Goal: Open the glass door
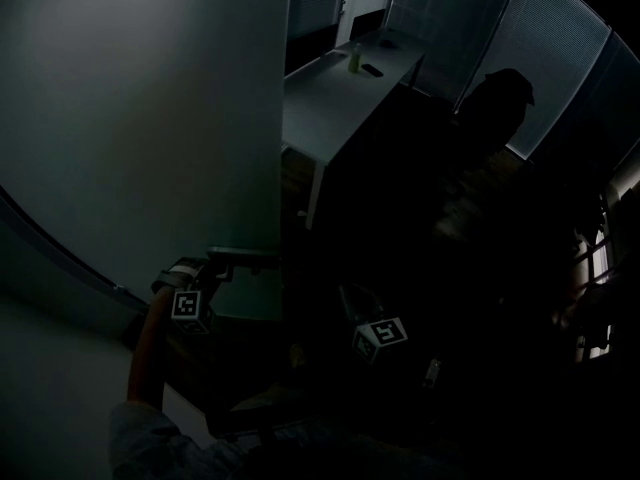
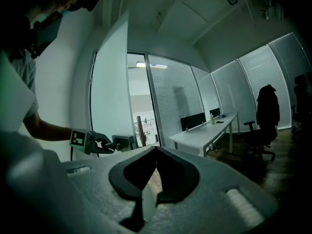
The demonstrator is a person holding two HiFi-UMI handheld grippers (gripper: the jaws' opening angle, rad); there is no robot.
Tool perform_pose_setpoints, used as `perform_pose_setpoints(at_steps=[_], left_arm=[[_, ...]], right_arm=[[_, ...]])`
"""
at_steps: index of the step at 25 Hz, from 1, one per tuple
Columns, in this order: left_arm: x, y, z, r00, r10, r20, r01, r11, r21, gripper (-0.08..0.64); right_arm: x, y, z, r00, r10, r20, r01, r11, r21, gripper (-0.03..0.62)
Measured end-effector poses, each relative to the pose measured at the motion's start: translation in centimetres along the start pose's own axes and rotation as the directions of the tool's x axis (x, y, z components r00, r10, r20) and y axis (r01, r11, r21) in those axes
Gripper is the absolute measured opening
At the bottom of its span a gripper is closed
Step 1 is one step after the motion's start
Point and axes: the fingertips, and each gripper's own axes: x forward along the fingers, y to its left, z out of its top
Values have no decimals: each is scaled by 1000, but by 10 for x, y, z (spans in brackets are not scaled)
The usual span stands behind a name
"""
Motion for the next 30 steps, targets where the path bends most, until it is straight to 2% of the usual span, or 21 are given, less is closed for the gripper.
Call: perform_pose_setpoints(at_steps=[18,30], left_arm=[[-55,-58,13,997,-4,71,-2,997,78,6],[-95,-96,15,995,-50,83,39,991,126,3]], right_arm=[[-61,66,-33,999,-41,1,41,999,12,-3],[-97,100,-42,998,-66,11,66,998,9,-3]])
